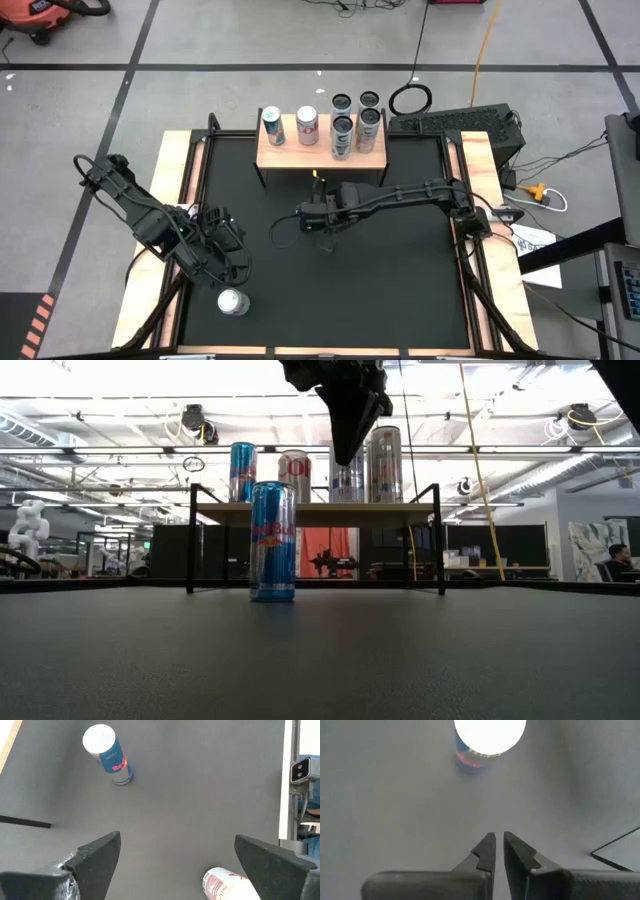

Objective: Place canned beverage on shelf
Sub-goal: Put the blue soda can on the shelf aligned with the other blue soda can

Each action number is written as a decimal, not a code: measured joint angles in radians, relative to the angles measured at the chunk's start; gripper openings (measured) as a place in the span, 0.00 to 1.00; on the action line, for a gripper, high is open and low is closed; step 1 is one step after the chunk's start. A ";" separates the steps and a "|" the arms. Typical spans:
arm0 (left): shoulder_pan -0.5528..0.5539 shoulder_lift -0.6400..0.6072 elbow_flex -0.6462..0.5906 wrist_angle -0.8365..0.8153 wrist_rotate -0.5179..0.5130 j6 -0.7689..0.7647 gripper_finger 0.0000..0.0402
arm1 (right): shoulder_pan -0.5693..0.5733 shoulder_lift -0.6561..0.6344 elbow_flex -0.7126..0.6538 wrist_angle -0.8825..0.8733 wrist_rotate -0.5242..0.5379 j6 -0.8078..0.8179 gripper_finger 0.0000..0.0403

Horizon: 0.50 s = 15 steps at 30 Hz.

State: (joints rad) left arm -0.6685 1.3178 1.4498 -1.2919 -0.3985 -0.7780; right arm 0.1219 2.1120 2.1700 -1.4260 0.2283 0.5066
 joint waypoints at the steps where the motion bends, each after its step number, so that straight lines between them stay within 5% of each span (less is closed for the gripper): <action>1: 0.000 0.000 0.000 0.000 0.000 0.000 0.98 | 0.000 0.002 0.000 0.000 -0.010 -0.004 0.05; 15: 0.000 0.000 0.000 0.000 0.000 0.000 0.98 | 0.003 0.004 0.000 -0.007 -0.056 -0.024 0.33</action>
State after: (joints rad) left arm -0.6685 1.3178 1.4498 -1.2919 -0.3985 -0.7776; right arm 0.1246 2.1162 2.1696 -1.4334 0.1719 0.4822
